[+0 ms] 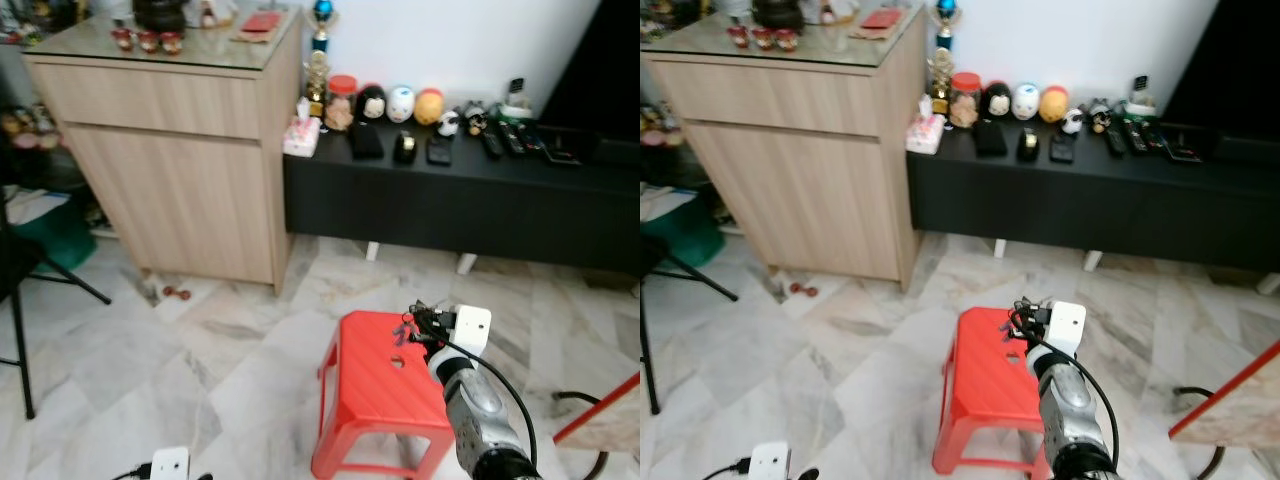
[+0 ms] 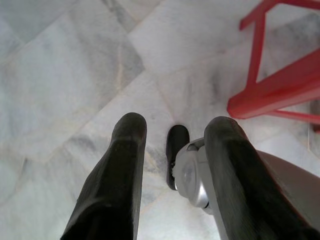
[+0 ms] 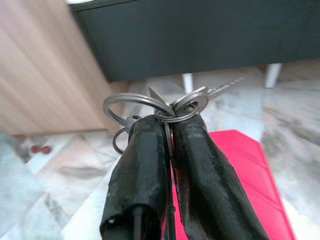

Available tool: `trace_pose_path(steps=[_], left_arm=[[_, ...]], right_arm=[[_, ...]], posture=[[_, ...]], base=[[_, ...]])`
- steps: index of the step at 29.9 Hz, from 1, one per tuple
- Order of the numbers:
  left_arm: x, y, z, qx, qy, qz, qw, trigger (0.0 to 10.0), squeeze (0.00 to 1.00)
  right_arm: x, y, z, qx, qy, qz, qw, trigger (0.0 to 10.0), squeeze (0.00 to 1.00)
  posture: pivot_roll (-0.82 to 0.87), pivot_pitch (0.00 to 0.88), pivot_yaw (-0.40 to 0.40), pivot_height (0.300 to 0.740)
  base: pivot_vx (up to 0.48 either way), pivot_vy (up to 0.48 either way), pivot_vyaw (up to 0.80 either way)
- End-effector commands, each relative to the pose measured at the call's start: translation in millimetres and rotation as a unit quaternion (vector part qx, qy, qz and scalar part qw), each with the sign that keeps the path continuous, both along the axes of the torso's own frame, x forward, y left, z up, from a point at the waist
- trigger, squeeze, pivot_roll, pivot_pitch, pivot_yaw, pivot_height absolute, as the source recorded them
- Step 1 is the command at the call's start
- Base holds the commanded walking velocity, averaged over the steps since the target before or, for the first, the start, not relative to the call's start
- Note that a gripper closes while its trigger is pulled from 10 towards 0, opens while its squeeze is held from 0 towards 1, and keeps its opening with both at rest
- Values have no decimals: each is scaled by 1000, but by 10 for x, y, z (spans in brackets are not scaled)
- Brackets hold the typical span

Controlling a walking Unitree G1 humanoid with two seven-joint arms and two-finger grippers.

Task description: Hang keys on a hook

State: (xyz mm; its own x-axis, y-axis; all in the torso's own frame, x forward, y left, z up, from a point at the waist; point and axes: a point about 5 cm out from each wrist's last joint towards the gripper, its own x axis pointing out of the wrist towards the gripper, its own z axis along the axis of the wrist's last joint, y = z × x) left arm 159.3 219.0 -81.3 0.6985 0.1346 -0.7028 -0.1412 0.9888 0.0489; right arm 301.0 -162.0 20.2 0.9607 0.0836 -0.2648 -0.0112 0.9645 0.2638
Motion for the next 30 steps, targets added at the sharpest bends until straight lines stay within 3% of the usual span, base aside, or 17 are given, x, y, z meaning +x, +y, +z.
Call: trace_pose_path(steps=[1,30], left_arm=[[-41,-11,-20,0,6,0,1000,10000,0],[-45,-42,-32,-1,11,-5,1000,10000,0]], right_arm=[[8,-42,11,-2,-1,-6,1000,10000,0],[24,-49,21,-5,0,-8,1000,10000,0]], posture=[[174,51,-87,740],[168,28,-85,740]], base=[[0,-304,0],[0,-308,0]])
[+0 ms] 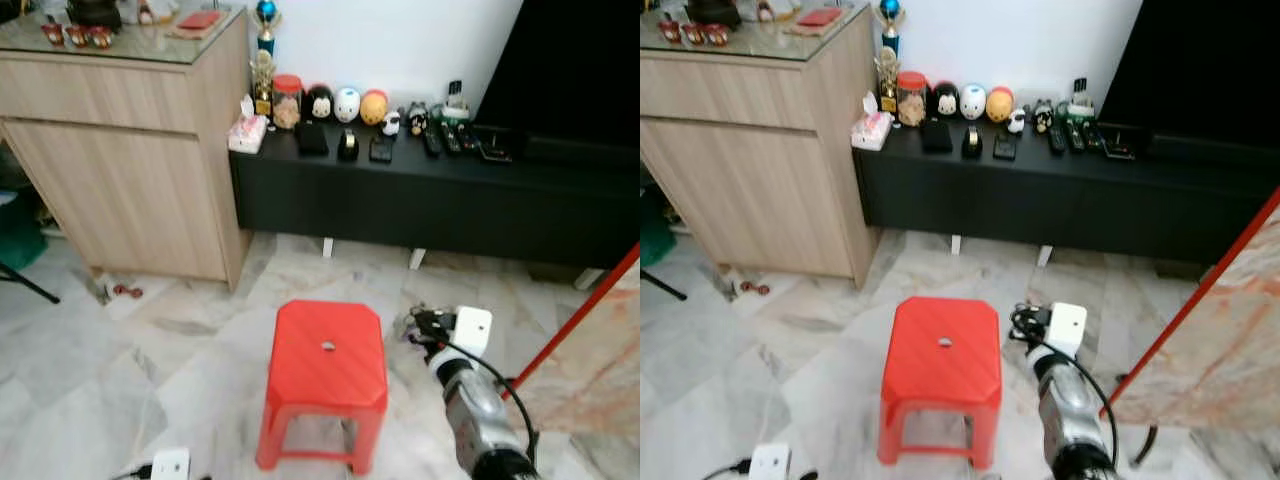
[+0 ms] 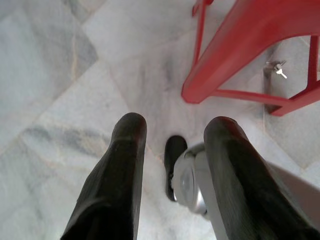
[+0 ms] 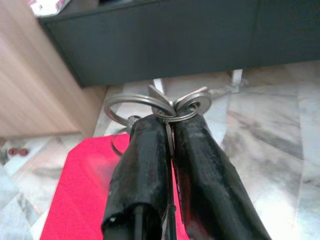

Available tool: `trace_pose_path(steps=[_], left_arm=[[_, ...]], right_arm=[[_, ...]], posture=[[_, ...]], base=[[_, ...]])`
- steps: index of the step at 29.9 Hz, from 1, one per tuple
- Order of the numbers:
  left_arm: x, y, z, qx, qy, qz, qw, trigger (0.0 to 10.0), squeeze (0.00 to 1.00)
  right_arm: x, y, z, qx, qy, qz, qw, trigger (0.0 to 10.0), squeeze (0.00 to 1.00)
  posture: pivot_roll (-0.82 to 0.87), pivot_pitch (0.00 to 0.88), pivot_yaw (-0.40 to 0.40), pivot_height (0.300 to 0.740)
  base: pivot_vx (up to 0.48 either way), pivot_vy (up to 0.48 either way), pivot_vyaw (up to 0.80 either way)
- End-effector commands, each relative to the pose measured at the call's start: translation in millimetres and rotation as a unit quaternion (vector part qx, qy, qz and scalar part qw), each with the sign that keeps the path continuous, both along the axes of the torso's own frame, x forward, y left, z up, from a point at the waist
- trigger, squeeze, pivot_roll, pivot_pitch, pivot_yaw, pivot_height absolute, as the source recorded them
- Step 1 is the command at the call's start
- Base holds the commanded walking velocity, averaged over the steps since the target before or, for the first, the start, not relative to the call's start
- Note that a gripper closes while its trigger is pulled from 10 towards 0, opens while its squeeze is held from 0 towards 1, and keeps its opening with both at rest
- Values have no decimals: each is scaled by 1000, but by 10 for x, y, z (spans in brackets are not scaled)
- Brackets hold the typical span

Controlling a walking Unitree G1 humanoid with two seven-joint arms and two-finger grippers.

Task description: Hang keys on a hook

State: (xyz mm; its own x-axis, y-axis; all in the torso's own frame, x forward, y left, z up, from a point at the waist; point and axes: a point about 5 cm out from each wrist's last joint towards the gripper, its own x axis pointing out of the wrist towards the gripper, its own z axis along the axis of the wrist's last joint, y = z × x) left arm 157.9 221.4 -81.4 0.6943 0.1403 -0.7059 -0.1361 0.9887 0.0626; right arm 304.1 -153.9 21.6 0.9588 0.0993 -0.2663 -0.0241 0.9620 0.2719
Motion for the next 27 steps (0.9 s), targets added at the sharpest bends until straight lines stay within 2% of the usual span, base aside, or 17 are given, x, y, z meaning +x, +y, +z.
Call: trace_pose_path(steps=[1,17,27], left_arm=[[-29,-69,-30,-7,8,-3,1000,10000,0],[-24,-105,-37,-9,11,-13,1000,10000,0],[-19,-69,-30,-5,13,-17,1000,10000,0]], right_arm=[[-6,-131,9,-9,-1,-15,1000,10000,0],[13,-135,23,-12,-3,-13,1000,10000,0],[23,-96,27,-9,-4,-14,1000,10000,0]], posture=[[166,20,-83,740],[157,0,-80,740],[155,0,-62,740]], base=[[0,-311,0],[0,-308,0],[0,-308,0]])
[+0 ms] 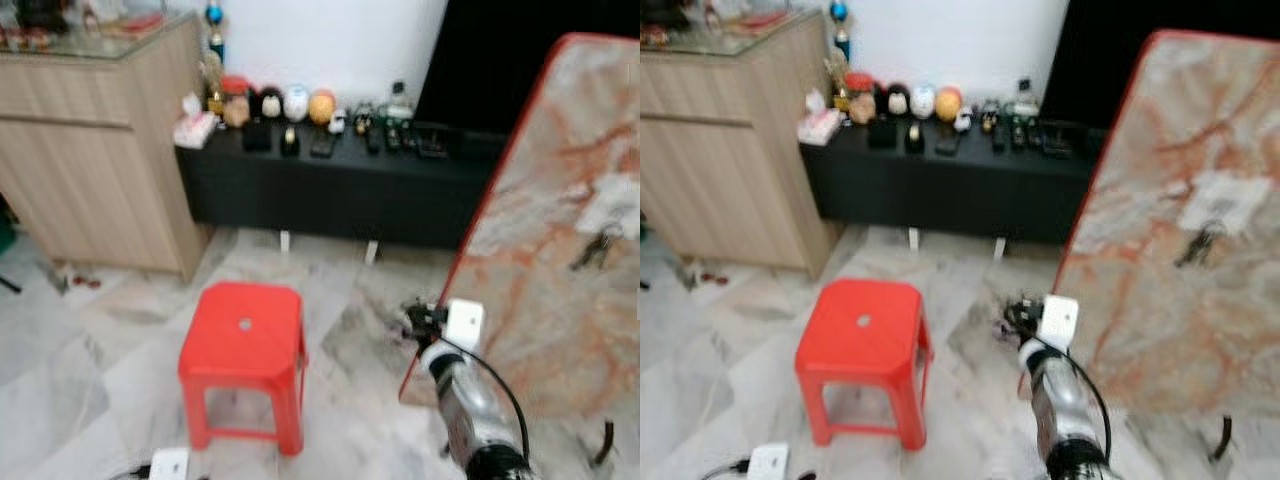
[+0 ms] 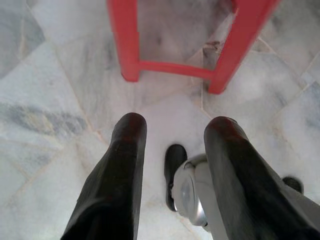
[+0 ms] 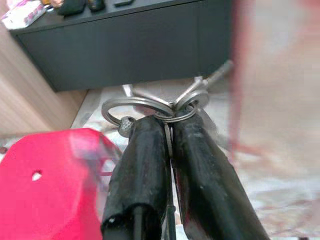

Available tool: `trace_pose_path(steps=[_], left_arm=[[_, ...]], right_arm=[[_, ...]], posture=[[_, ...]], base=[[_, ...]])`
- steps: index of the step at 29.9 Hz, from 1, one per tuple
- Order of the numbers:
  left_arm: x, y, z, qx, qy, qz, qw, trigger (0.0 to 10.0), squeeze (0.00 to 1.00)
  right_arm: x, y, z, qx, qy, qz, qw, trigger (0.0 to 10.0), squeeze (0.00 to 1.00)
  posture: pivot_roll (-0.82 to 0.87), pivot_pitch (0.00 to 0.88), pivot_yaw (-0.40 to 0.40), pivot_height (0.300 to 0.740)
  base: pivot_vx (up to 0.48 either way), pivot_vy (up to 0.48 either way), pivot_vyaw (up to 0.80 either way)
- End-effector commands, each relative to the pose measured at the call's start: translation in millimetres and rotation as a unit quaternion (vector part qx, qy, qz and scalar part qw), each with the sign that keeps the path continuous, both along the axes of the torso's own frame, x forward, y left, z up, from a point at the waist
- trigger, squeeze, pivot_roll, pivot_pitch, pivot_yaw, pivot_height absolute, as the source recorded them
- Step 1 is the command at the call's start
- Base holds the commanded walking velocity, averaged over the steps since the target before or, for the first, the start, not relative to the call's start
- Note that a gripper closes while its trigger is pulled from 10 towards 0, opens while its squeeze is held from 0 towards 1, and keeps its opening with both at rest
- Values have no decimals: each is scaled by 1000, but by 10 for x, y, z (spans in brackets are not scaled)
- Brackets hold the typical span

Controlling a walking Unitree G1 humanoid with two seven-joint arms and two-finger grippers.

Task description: Hang keys on a hook

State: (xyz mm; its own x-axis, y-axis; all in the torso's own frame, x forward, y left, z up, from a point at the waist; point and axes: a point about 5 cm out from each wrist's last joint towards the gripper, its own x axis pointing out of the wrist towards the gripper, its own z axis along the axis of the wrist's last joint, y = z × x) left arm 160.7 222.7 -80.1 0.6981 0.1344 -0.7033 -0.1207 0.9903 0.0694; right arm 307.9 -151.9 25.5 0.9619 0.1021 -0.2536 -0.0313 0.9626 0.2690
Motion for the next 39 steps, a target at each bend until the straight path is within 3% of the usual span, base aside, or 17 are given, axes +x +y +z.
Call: trace_pose_path(steps=[1,9,11,14,15,16,17,18,19,21,25,27,30,32,33,36,39], left_arm=[[-47,-82,-43,-9,14,-9,1000,10000,0],[67,-49,22,-4,-11,-12,1000,10000,0],[163,-16,90,-1,-38,-15,999,10000,0],[377,23,263,14,-100,-54,993,10000,0],[377,23,263,14,-100,-54,993,10000,0],[478,26,356,20,-129,-85,988,10000,0],[478,26,356,20,-129,-85,988,10000,0],[596,31,478,24,-162,-117,980,10000,0],[658,32,543,22,-178,-130,975,10000,0],[738,23,627,19,-195,-151,969,10000,0],[961,-85,913,-2,-240,-240,941,10000,0],[1062,-179,1070,-2,-252,-302,919,10000,0],[1105,-257,1168,-20,-259,-334,906,10000,0],[1151,-348,1287,-31,-266,-371,889,10000,0],[1173,-438,1400,-41,-267,-409,872,10000,0],[1179,-554,1556,-57,-264,-456,848,10000,0],[1179,-599,1626,-56,-264,-478,836,10000,0]], right_arm=[[-15,-116,-12,-8,3,-15,1000,10000,0],[26,-120,1,-27,20,13,999,10000,0],[22,-126,-42,-52,54,57,996,10000,0],[-8,-123,-80,-106,101,179,973,10000,0],[-8,-123,-80,-106,101,179,973,10000,0],[-2,-149,-48,-152,102,230,956,10000,0],[-2,-149,-48,-152,102,230,956,10000,0],[16,-190,1,-198,100,277,935,10000,0],[35,-208,35,-216,99,294,926,10000,0],[66,-225,89,-233,98,315,915,10000,0],[105,-194,237,-267,84,404,871,10000,0],[67,-157,282,-287,75,475,828,10000,0],[35,-133,314,-295,66,521,798,10000,0],[13,-115,355,-307,60,561,766,10000,0],[7,-104,390,-317,59,587,743,10000,0],[24,-68,440,-329,58,610,718,10000,0],[1,-38,480,-320,50,635,701,10000,0]], posture=[[155,0,-62,740],[157,0,-66,740],[158,0,-71,740],[158,4,-77,740],[158,4,-77,740],[159,8,-82,740],[159,8,-82,740],[161,12,-87,740],[162,13,-89,740],[162,14,-93,740],[161,20,-102,740],[164,24,-107,740],[159,26,-113,740],[157,27,-117,740],[158,26,-120,740],[160,27,-124,740],[161,30,-126,740]], base=[[0,-307,0],[0,-188,0],[0,0,0],[0,0,0],[0,0,0],[0,0,0],[0,0,0],[0,0,0],[0,0,0],[0,0,0],[0,0,0],[0,0,0],[0,0,0],[0,0,0],[0,0,0],[0,0,0],[0,0,0]])
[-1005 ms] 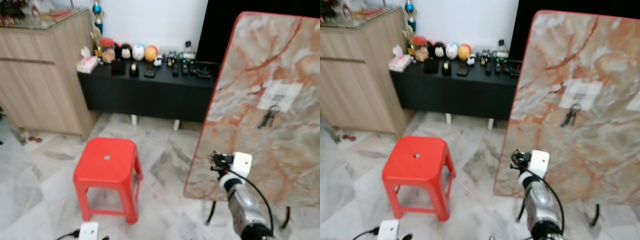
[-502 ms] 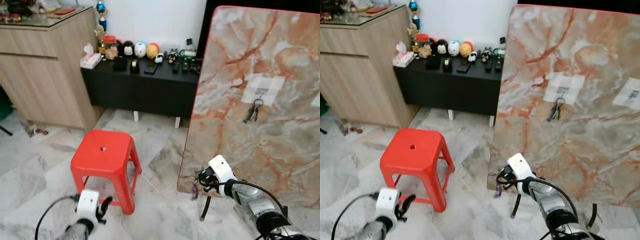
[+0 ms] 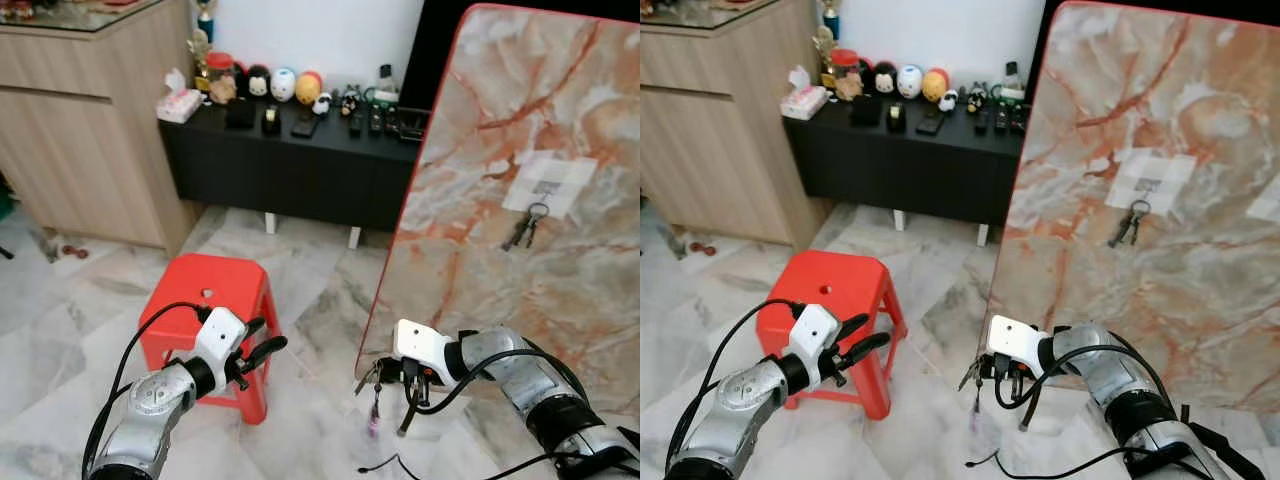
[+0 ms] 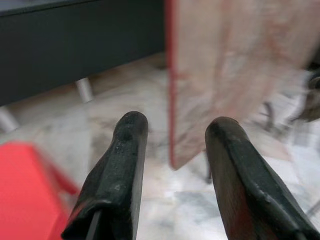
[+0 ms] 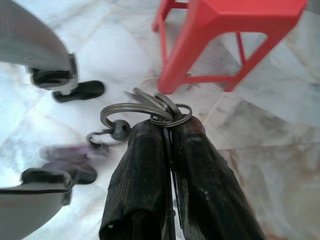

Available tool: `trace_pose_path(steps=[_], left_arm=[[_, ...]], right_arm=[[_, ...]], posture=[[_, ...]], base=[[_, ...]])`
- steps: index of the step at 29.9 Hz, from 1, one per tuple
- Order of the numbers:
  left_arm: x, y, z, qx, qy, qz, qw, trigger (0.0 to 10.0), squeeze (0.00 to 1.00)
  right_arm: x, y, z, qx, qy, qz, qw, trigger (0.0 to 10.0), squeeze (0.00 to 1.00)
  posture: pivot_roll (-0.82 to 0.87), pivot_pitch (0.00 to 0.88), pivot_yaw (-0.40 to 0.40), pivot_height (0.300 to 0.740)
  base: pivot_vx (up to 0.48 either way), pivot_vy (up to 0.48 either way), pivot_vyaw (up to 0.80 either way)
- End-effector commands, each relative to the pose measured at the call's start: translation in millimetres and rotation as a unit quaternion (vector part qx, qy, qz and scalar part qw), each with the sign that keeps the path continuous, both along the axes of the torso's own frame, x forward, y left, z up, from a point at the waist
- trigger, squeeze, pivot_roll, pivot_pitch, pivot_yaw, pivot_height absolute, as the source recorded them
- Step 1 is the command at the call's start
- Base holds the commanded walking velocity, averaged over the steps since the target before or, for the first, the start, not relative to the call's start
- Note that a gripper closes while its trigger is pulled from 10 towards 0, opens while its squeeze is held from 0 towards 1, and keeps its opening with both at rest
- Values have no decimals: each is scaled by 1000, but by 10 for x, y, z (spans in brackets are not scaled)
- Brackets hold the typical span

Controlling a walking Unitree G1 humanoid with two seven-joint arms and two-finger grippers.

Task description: Hang keys on a hook

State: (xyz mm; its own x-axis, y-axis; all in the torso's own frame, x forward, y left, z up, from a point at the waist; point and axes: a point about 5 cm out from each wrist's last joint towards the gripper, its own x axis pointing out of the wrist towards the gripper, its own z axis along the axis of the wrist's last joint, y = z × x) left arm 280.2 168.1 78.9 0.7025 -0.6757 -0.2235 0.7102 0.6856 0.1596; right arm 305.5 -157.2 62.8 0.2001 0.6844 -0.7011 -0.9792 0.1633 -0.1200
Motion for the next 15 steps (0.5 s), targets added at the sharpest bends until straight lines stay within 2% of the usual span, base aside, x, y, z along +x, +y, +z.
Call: trace_pose_path(steps=[1,4,6,9,10,12,14,15], left_arm=[[-28,-91,79,3,6,-43,999,10000,0],[-67,-171,142,2,13,-80,997,10000,0],[-88,-212,186,4,14,-93,996,10000,0],[-62,-263,286,-20,1,-77,997,10000,0],[-31,-292,363,-42,-15,-55,997,10000,0],[-21,-316,410,-50,-25,-46,997,10000,0],[-20,-347,427,-38,-30,-40,998,10000,0],[-18,-389,455,-50,-36,-34,998,10000,0]], right_arm=[[10,37,124,1,-10,51,999,10000,0],[-2,67,132,-4,-12,72,997,10000,0],[44,71,143,-10,-22,57,998,10000,0],[232,60,177,-36,-76,-28,996,10000,0],[292,66,191,-36,-93,-66,993,10000,0],[334,71,199,-35,-105,-98,989,10000,0],[375,74,205,-27,-111,-140,984,10000,0],[412,76,214,-14,-119,-181,976,10000,0]], posture=[[161,30,-126,740],[162,31,-129,740],[163,31,-129,740],[162,31,-129,740],[163,31,-129,740],[165,33,-127,740],[165,34,-127,740],[166,36,-125,740]], base=[[0,0,0],[0,0,0],[0,0,0],[0,0,0],[0,0,0],[0,0,0],[0,0,0],[0,0,0]])
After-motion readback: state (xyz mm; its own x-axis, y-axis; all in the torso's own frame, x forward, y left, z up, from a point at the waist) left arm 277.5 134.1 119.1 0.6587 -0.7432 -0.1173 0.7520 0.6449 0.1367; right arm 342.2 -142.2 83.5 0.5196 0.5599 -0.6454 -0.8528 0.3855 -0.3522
